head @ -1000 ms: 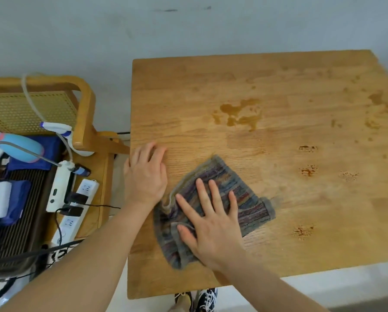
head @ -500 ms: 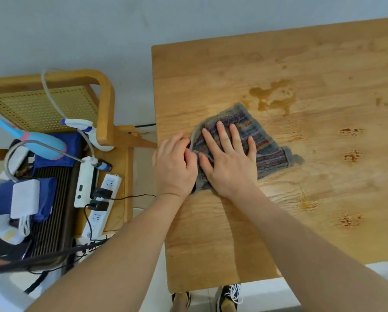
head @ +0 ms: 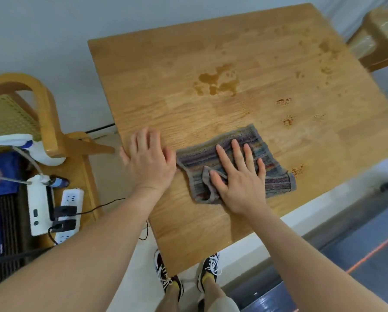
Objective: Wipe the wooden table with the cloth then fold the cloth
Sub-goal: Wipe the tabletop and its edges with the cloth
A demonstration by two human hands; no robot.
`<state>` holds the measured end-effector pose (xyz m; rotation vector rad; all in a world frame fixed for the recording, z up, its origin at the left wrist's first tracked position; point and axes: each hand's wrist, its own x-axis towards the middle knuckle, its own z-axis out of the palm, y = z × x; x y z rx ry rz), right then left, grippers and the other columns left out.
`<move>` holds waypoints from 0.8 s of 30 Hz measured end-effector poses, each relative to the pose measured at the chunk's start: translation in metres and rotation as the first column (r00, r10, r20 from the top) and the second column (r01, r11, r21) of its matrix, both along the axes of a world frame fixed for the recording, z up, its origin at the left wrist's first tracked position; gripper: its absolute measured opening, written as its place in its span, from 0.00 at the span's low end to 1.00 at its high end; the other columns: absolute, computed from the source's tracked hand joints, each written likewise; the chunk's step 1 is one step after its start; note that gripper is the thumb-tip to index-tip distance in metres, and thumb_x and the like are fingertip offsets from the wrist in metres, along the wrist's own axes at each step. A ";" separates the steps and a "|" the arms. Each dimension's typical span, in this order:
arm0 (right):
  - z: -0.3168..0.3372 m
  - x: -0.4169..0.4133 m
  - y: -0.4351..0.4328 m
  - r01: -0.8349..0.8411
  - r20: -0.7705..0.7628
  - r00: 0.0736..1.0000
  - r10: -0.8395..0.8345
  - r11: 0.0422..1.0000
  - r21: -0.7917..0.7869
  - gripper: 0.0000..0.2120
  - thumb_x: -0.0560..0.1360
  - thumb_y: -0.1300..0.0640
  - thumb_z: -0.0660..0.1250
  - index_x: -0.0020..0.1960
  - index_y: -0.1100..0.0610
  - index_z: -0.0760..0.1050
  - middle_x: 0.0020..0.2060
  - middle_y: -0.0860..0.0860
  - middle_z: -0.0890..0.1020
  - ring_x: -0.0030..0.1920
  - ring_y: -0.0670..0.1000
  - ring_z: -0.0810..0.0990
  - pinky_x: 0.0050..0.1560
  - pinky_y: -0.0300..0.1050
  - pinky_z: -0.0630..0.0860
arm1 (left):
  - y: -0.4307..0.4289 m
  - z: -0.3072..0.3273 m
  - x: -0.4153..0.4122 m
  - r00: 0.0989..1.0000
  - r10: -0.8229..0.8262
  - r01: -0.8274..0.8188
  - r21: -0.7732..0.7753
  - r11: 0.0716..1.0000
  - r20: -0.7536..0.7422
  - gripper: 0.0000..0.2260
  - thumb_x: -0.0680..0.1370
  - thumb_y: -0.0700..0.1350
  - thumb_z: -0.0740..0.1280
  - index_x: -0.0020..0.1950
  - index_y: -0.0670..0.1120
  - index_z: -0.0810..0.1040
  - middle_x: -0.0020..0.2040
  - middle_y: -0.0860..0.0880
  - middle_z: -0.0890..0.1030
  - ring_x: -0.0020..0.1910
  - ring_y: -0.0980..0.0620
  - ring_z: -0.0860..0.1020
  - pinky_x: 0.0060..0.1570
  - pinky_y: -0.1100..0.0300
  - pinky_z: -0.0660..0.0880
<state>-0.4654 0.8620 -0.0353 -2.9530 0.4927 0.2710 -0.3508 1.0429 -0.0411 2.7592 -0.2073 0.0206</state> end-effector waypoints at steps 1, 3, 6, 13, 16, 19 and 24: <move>0.002 0.001 0.001 0.065 -0.005 0.998 -0.065 0.998 0.013 0.29 0.78 0.32 0.43 0.77 0.35 0.43 0.79 0.45 0.44 0.79 0.52 0.41 0.75 0.63 0.44 | -0.001 0.001 0.000 1.000 -0.003 0.003 0.007 1.000 -0.002 0.18 0.77 0.50 0.58 0.64 0.46 0.72 0.69 0.45 0.69 0.69 0.43 0.65 0.66 0.35 0.60; 0.004 -0.005 0.018 0.169 -0.016 0.986 -0.168 0.984 0.049 0.29 0.79 0.34 0.43 0.77 0.36 0.41 0.79 0.47 0.42 0.78 0.54 0.38 0.75 0.64 0.42 | -0.004 0.002 -0.002 1.000 -0.019 0.019 0.025 0.999 -0.008 0.18 0.77 0.50 0.57 0.64 0.46 0.71 0.69 0.44 0.69 0.69 0.42 0.64 0.66 0.33 0.59; 0.001 -0.031 0.065 0.115 -0.014 0.993 -0.114 0.992 0.057 0.27 0.80 0.37 0.43 0.78 0.37 0.43 0.80 0.49 0.43 0.78 0.55 0.38 0.75 0.64 0.42 | -0.004 0.004 -0.002 0.999 -0.042 0.043 0.057 0.997 -0.016 0.19 0.77 0.49 0.57 0.65 0.45 0.69 0.70 0.42 0.67 0.71 0.40 0.62 0.67 0.30 0.55; 0.002 -0.023 -0.033 -0.012 0.006 1.000 0.012 1.000 -0.009 0.28 0.78 0.32 0.42 0.77 0.34 0.44 0.79 0.44 0.47 0.79 0.50 0.43 0.75 0.61 0.48 | -0.001 0.000 -0.006 0.984 -0.178 0.179 0.062 0.982 -0.011 0.25 0.77 0.50 0.51 0.72 0.42 0.66 0.74 0.33 0.62 0.75 0.35 0.56 0.74 0.42 0.50; 0.004 -0.014 -0.080 0.323 -0.019 0.946 -0.323 0.946 0.011 0.29 0.78 0.32 0.43 0.77 0.35 0.44 0.80 0.45 0.46 0.79 0.51 0.42 0.75 0.62 0.45 | -0.003 -0.001 -0.005 0.986 -0.166 0.167 0.039 0.985 -0.028 0.24 0.78 0.48 0.56 0.73 0.43 0.64 0.75 0.35 0.61 0.75 0.36 0.55 0.74 0.43 0.51; 0.009 -0.012 -0.067 0.466 -0.024 0.885 -0.465 0.884 0.047 0.29 0.79 0.34 0.43 0.78 0.37 0.42 0.80 0.47 0.44 0.79 0.52 0.40 0.75 0.64 0.43 | -0.006 0.001 -0.003 0.989 -0.141 0.142 0.035 0.989 -0.041 0.23 0.78 0.48 0.58 0.73 0.44 0.64 0.75 0.36 0.61 0.75 0.38 0.55 0.73 0.43 0.52; 0.005 -0.014 0.048 0.241 -0.017 0.971 -0.240 0.964 0.115 0.28 0.80 0.35 0.43 0.77 0.35 0.41 0.79 0.48 0.40 0.78 0.54 0.35 0.73 0.63 0.36 | -0.006 0.003 -0.004 0.990 -0.141 0.142 0.075 0.987 -0.023 0.22 0.77 0.48 0.58 0.71 0.44 0.66 0.73 0.37 0.63 0.74 0.37 0.57 0.71 0.41 0.56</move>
